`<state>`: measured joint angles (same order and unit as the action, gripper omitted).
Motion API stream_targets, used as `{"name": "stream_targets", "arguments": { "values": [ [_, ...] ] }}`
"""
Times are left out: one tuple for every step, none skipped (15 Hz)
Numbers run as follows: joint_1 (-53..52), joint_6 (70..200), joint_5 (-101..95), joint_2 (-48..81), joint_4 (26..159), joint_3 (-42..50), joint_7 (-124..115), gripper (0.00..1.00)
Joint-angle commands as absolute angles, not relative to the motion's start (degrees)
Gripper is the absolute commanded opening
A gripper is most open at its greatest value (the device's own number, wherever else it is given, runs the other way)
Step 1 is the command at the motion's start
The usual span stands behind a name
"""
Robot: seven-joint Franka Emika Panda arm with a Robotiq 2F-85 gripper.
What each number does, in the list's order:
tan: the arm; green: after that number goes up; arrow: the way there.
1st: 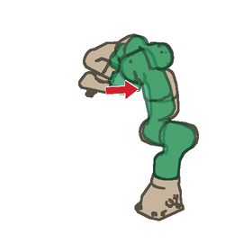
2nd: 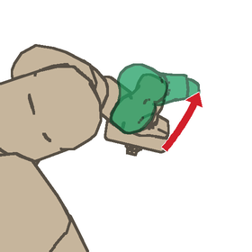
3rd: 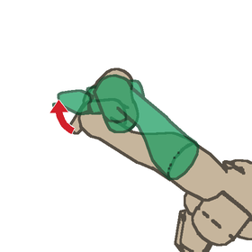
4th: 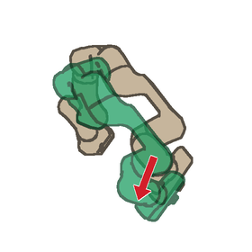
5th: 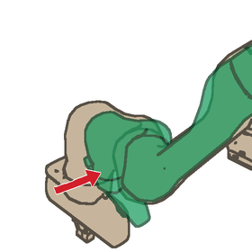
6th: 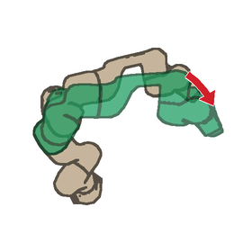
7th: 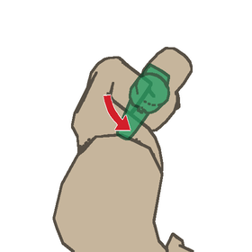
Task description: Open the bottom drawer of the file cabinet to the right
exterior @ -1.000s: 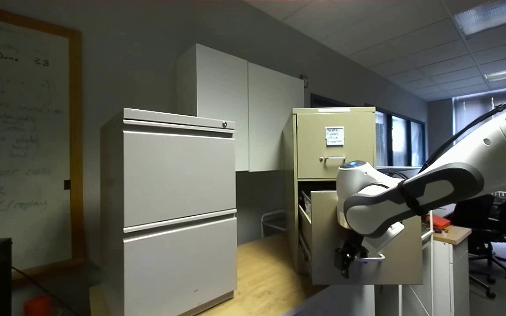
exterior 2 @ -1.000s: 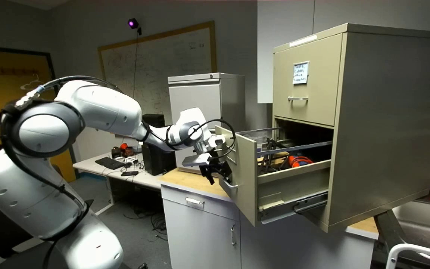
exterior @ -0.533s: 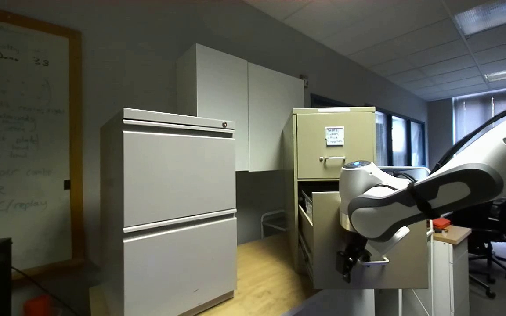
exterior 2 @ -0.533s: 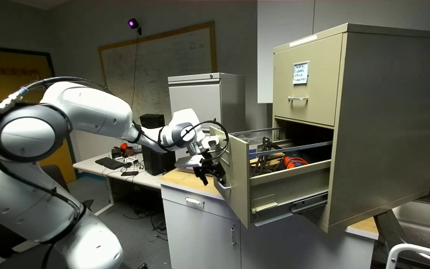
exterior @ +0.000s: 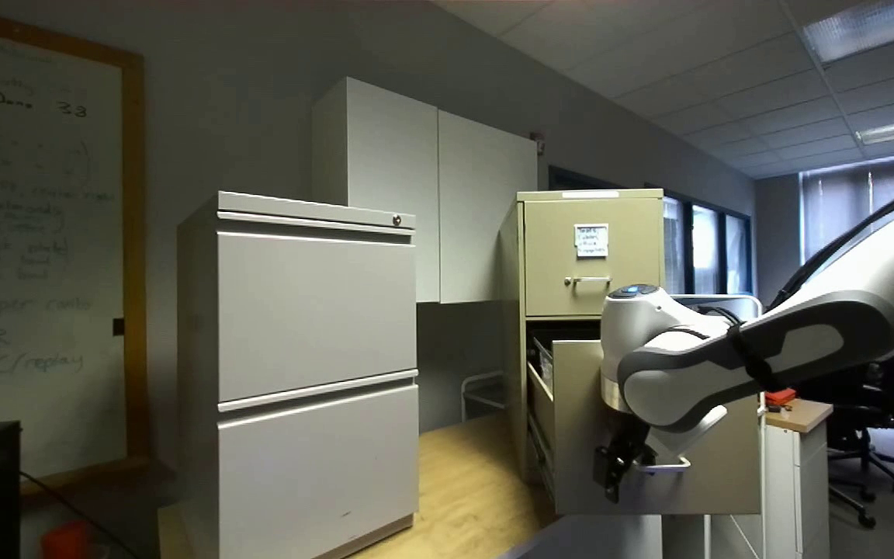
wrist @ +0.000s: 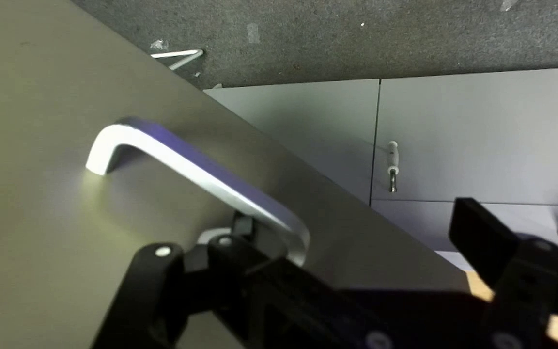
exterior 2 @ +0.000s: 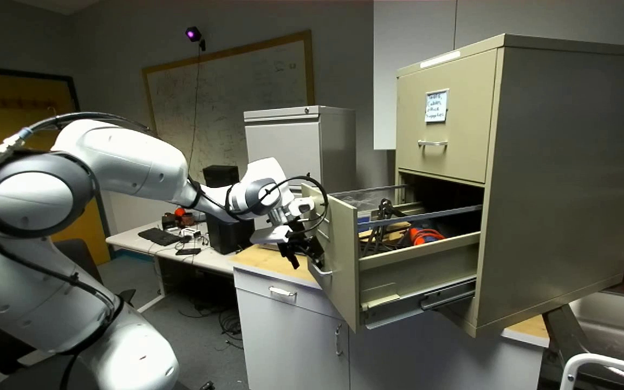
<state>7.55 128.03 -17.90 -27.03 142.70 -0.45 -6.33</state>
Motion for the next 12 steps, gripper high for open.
{"name": "stream_targets", "arguments": {
  "values": [
    [5.3,131.9,-15.2,-24.1,144.3,-3.1,-12.5,1.00],
    [5.6,132.8,-15.8,-24.0,144.1,-3.4,-13.4,1.00],
    [5.8,133.2,-16.3,-24.0,143.8,-3.7,-14.3,1.00],
    [6.2,133.7,-17.0,-24.1,143.7,-3.9,-15.1,1.00],
    [6.5,134.1,-17.9,-24.3,143.7,-4.1,-15.8,1.00],
    [6.8,134.7,-18.8,-24.6,143.8,-4.3,-16.6,1.00],
    [7.2,135.0,-19.6,-24.8,143.7,-4.6,-17.3,1.00],
    [7.5,135.5,-20.3,-25.0,143.7,-4.8,-18.1,1.00],
    [7.8,136.0,-21.2,-25.3,143.6,-5.0,-18.7,1.00],
    [8.1,136.6,-22.1,-25.7,143.6,-5.2,-19.1,1.00],
    [8.3,137.1,-23.2,-25.8,143.6,-5.4,-19.6,1.00],
    [8.6,137.4,-24.1,-26.0,143.7,-5.7,-20.1,1.00]
  ]
}}
